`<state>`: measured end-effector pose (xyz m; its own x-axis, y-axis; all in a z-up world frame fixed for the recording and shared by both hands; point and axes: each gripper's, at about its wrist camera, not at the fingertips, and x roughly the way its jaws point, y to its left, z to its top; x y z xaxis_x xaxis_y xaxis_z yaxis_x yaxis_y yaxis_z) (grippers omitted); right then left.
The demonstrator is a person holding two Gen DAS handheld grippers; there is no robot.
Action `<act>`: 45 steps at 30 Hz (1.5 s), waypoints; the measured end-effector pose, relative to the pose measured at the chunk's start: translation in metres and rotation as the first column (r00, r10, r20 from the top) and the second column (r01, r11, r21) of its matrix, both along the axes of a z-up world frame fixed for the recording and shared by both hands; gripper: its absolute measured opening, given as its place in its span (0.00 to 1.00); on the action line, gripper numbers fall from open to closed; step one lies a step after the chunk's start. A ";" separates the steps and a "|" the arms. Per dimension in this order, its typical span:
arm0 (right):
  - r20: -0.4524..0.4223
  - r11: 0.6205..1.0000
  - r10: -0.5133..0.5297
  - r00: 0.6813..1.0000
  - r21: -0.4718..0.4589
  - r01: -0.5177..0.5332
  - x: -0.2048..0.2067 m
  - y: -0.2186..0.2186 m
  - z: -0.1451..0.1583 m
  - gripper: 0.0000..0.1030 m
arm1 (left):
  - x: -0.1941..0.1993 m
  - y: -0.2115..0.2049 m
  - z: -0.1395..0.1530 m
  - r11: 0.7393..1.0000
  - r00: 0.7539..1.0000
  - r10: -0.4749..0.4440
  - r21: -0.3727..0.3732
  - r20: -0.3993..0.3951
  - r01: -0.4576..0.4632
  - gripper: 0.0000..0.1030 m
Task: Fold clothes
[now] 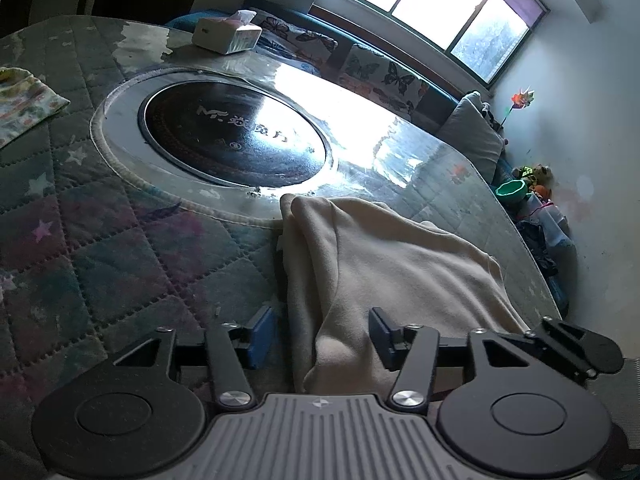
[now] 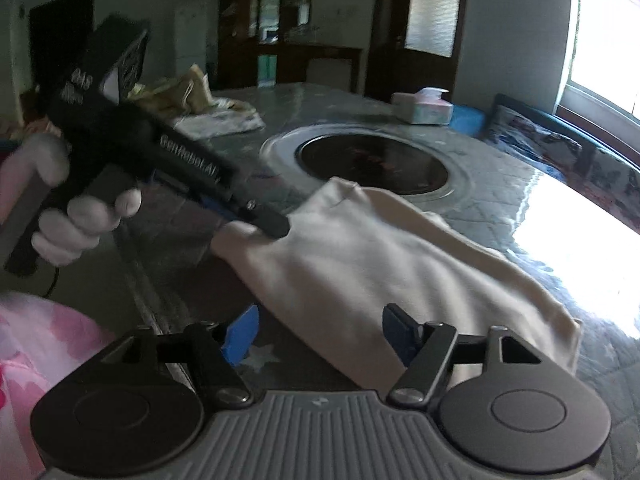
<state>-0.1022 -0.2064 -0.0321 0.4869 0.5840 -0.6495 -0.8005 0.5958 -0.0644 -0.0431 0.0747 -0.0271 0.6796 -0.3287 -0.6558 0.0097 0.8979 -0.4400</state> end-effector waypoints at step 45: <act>0.119 0.980 0.149 0.982 -0.151 -0.130 -0.010 0.071 -0.003 0.57 | 0.008 0.033 0.012 0.993 0.997 0.073 -0.092 0.040 -0.069 0.99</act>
<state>-0.1124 -0.1355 -0.0356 0.4920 0.5589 -0.6675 -0.8546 0.4563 -0.2479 -0.0348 0.1076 -0.0152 0.7300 -0.3355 -0.5955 -0.0318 0.8536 -0.5199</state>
